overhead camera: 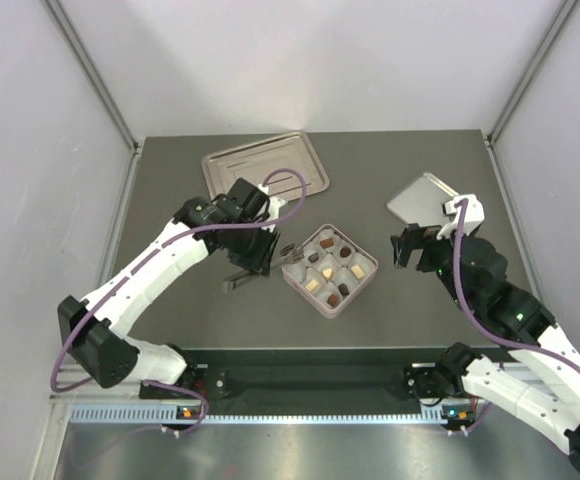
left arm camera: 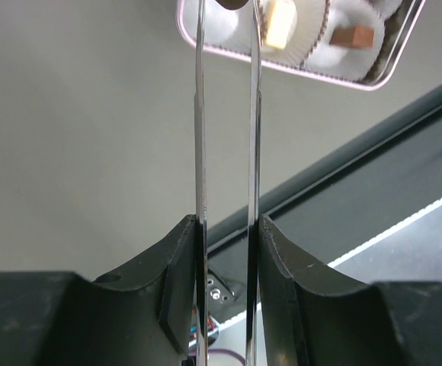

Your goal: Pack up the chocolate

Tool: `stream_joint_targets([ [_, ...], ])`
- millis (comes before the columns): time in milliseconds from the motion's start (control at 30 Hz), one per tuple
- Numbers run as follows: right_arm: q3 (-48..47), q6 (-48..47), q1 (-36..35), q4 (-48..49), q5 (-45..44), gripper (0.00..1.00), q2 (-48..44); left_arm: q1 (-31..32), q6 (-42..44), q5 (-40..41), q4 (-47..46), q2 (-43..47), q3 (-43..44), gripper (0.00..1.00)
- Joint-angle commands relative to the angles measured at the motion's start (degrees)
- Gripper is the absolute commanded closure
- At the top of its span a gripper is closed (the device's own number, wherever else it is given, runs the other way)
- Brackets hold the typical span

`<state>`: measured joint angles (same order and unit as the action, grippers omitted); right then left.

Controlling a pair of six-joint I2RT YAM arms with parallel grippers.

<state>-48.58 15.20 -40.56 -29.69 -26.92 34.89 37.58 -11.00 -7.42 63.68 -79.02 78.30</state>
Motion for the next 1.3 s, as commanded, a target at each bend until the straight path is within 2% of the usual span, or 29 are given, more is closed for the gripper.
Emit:
stream_joint_targets([
  [0,-2.9,0.9,0.6,0.1,-0.7,0.00,-1.0,0.3,-0.2,-1.7,1.2,2.8,-1.1,0.63],
  [600,-3.3,1.6,0.6,-1.6,-1.2,0.00,-3.2,0.8,-0.1,-0.1,1.7,-0.3,-1.7,0.61],
  [1067,-3.5,1.1,0.6,-1.3,-1.5,0.00,-2.6,0.8,-0.3,1.7,1.8,-1.8,0.5,0.52],
  [1267,-3.9,1.1,0.6,-1.2,-1.2,0.00,-2.4,0.8,-1.4,2.4,1.4,-1.3,1.6,0.53],
])
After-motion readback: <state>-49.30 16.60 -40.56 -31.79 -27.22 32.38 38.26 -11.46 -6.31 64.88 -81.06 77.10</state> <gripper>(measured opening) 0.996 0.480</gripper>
